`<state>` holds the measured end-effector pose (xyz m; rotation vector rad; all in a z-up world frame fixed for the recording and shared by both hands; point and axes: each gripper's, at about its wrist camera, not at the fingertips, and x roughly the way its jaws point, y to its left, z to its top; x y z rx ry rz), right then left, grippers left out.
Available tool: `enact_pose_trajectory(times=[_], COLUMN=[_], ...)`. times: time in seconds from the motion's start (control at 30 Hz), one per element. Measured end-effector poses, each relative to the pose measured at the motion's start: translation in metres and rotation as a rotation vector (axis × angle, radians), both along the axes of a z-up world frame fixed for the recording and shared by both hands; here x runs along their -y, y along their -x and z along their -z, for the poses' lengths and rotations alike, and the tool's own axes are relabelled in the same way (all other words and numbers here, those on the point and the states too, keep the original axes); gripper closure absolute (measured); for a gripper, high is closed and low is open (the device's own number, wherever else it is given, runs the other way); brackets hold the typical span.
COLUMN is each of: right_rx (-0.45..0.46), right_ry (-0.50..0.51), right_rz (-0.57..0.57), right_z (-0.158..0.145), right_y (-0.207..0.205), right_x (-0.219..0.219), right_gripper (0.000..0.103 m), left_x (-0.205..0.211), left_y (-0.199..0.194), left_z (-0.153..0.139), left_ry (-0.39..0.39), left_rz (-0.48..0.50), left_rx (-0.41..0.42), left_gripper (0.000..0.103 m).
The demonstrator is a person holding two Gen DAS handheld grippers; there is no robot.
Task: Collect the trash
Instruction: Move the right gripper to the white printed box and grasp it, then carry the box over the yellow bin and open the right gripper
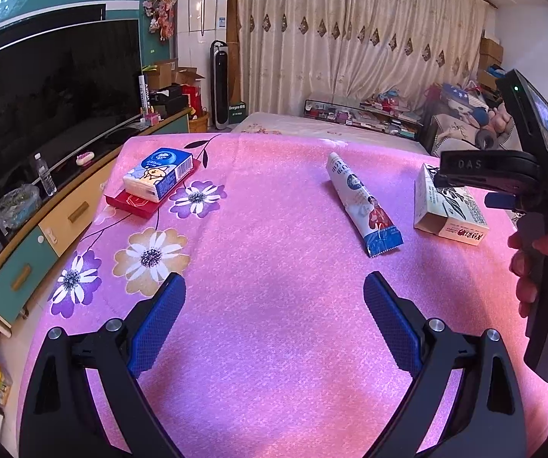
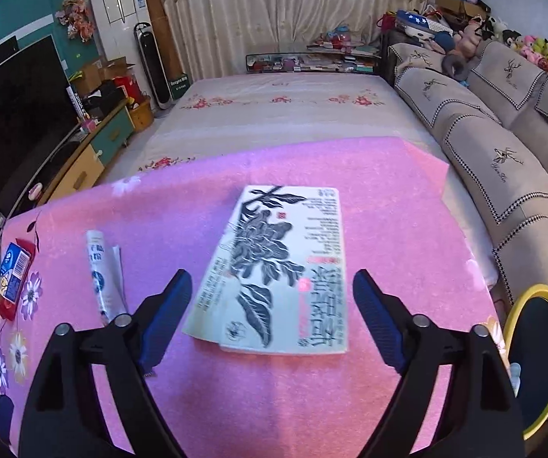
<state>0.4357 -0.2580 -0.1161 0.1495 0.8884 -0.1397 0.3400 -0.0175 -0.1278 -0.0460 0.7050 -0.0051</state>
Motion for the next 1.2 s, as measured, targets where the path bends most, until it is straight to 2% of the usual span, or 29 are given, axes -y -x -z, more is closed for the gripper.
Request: enact_pose_trajectory(times=[0.1,0.2,0.3,0.43,0.57,0.73,0.8,0.83,1.03,1.2], right_rx=[-0.01,-0.061,-0.067,-0.069,-0.047,-0.012,0.002,0.0,0.045,0.096], right_ry=[0.041,0.107,0.143,0.108,0.032,0.047,0.018,0.0,-0.057,-0.124], right_rz=[0.002,0.007,0.019,0.035,0.014,-0.016,-0.047,-0.062,-0.091,-0.099], right_z=[0.0,0.009,0.016,0.021,0.026,0.034,0.035,0.035,0.017,-0.005], right_y=[-0.008,-0.02,-0.018,-0.006,0.012,0.025,0.028,0.029,0.062,0.112], right_x=[-0.013,-0.025,-0.02,0.005,0.025,0.021,0.022,0.023,0.036,0.066], right_gripper=[0.017,0.017,0.017,0.016,0.016,0.017,0.032,0.035,0.035,0.035], left_x=[0.001,0.001,0.0,0.002,0.005,0.004,0.004,0.005,0.01,0.012], left_y=[0.0,0.001,0.001,0.001,0.001,0.001,0.001,0.001,0.003,0.004], left_z=[0.0,0.0,0.0,0.001,0.0,0.0,0.0,0.0,-0.001,-0.002], left_ry=[0.001,-0.001,0.003,0.002,-0.008,0.002,0.003,0.002,-0.004,-0.011], left_rz=[-0.001,0.002,0.002,0.01,0.018,0.027,0.032,0.034,0.061,0.074], left_rx=[-0.002,0.002,-0.001,-0.008,-0.006,-0.006,-0.002,0.0,0.012,0.018], left_gripper=[0.01,0.01,0.01,0.01,0.01,0.01,0.01,0.01,0.01,0.01])
